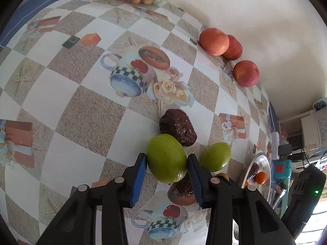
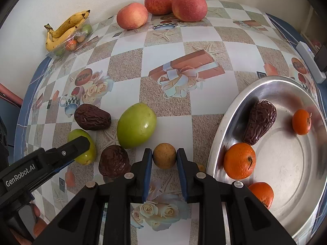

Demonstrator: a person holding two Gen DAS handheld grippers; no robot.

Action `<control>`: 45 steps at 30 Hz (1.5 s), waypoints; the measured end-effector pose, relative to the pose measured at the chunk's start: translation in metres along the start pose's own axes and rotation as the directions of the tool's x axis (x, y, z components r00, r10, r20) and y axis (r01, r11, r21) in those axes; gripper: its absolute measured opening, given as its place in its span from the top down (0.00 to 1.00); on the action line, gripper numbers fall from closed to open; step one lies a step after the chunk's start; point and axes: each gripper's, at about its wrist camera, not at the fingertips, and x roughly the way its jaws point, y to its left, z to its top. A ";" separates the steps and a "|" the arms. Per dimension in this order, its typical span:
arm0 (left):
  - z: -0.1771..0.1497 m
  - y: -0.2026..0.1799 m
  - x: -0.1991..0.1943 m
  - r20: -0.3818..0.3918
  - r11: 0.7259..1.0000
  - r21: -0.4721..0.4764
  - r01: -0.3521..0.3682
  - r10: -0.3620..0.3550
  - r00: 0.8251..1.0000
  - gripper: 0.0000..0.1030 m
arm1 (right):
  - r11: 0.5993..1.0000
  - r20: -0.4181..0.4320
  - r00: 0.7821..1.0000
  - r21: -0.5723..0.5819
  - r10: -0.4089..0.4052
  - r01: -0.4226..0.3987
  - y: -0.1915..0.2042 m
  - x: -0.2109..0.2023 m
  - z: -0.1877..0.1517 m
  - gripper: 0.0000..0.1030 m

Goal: Organize fruits
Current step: 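Grasp a small brown kiwi with the right tool while the left grasps a green jujube, then carry the kiwi and green jujube over the steel bowl and open both tools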

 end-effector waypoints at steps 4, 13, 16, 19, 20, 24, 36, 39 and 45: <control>0.002 -0.003 -0.007 0.019 1.000 -0.002 0.021 -0.021 1.000 0.58 | 1.000 0.000 1.000 0.008 0.010 -0.010 -0.001 -0.002 0.000 0.75; 0.003 -0.017 -0.024 0.067 0.998 0.048 0.045 -0.048 0.997 0.58 | 0.998 0.034 0.998 0.033 0.046 -0.047 -0.001 -0.020 0.002 0.75; 0.002 -0.022 -0.026 0.070 0.997 0.061 0.052 -0.056 0.996 0.58 | 0.998 0.045 0.998 0.032 0.050 -0.052 -0.001 -0.026 0.003 0.75; 0.000 -0.025 -0.025 0.062 0.996 0.068 0.065 -0.069 0.996 0.58 | 0.998 0.057 0.997 0.035 0.047 -0.049 -0.002 -0.032 0.003 0.75; -0.001 -0.027 -0.024 0.059 0.995 0.072 0.067 -0.071 0.996 0.58 | 0.998 0.063 0.997 0.040 0.049 -0.051 -0.004 -0.034 0.003 0.75; -0.004 -0.034 -0.024 0.054 0.993 0.096 0.073 -0.078 0.995 0.58 | 0.995 0.085 0.995 0.078 0.059 -0.066 -0.017 -0.045 0.005 0.75; -0.040 -0.095 -0.012 0.029 0.947 0.317 0.060 -0.073 0.997 0.58 | 0.965 0.118 0.993 0.263 -0.028 -0.004 -0.090 -0.069 0.001 0.75; -0.055 -0.114 -0.007 0.007 0.924 0.374 0.078 -0.087 0.996 0.58 | 0.953 0.125 0.990 0.300 -0.065 0.024 -0.107 -0.076 -0.001 0.75; -0.086 -0.151 0.006 -0.056 0.871 0.478 0.116 -0.101 0.993 0.58 | 0.938 0.131 0.987 0.344 -0.095 0.045 -0.130 -0.083 -0.007 0.75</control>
